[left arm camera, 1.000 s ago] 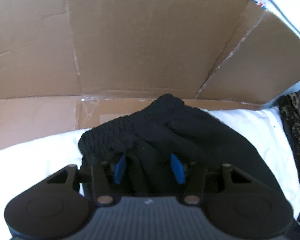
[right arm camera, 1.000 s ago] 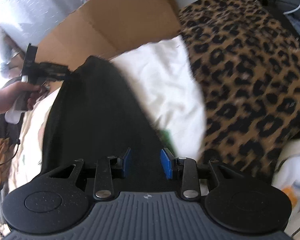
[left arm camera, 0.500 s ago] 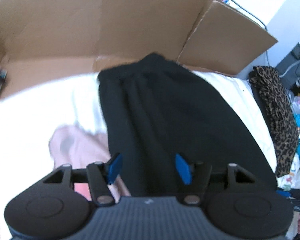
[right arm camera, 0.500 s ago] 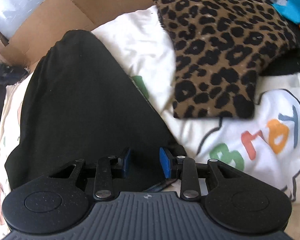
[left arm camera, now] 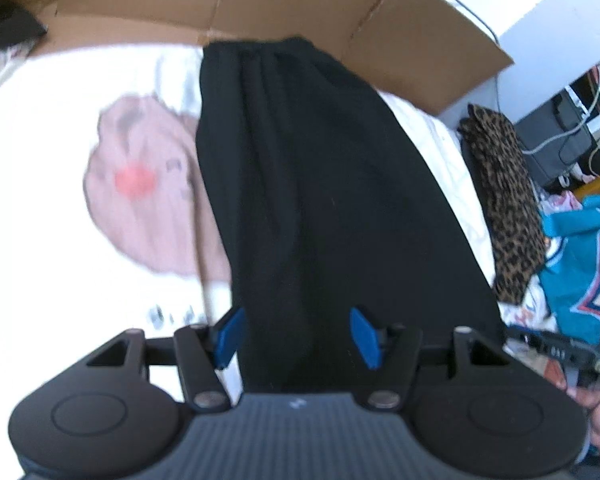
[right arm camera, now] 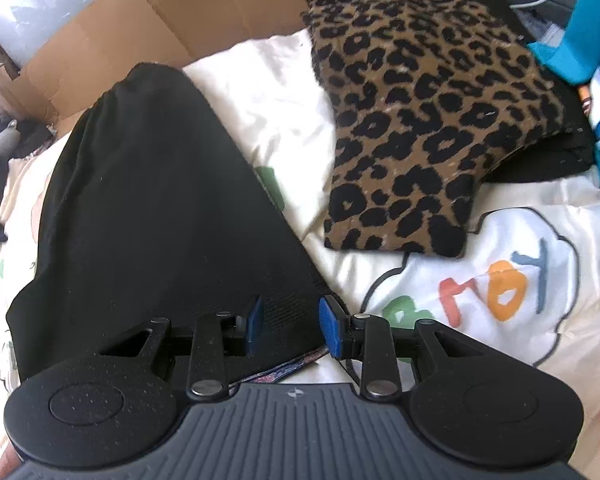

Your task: Fold clothes

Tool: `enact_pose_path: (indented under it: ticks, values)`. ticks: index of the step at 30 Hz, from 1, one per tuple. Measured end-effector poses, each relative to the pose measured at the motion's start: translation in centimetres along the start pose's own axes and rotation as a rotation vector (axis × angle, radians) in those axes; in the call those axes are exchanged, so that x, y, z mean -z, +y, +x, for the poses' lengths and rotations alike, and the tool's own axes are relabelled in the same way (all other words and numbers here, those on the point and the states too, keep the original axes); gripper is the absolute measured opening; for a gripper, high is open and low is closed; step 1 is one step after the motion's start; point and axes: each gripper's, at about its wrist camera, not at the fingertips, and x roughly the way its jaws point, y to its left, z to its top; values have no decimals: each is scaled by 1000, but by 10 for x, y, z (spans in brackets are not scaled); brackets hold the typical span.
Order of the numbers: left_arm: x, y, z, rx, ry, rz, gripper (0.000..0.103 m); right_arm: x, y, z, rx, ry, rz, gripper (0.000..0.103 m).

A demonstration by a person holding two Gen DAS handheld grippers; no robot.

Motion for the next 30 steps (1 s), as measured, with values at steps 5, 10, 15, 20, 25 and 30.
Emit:
enact_pose_path:
  ticks: [5, 10, 15, 20, 25, 30]
  values:
    - [22, -1, 4, 14, 64, -29, 61, 4, -5, -10, 21, -10, 11, 38]
    - [37, 1, 12, 27, 144, -43, 61, 9, -10, -9, 16, 2, 35, 38]
    - [59, 1, 23, 70, 253, -63, 59, 10, -7, -6, 6, 10, 24, 38]
    - [73, 4, 36, 101, 337, -91, 59, 7, -13, -4, 20, 3, 47, 38]
    - [87, 2, 54, 128, 412, -126, 59, 9, -17, -1, 34, 11, 63, 38]
    - [94, 11, 65, 149, 439, -228, 52, 9, -16, 3, 20, 18, 70, 38]
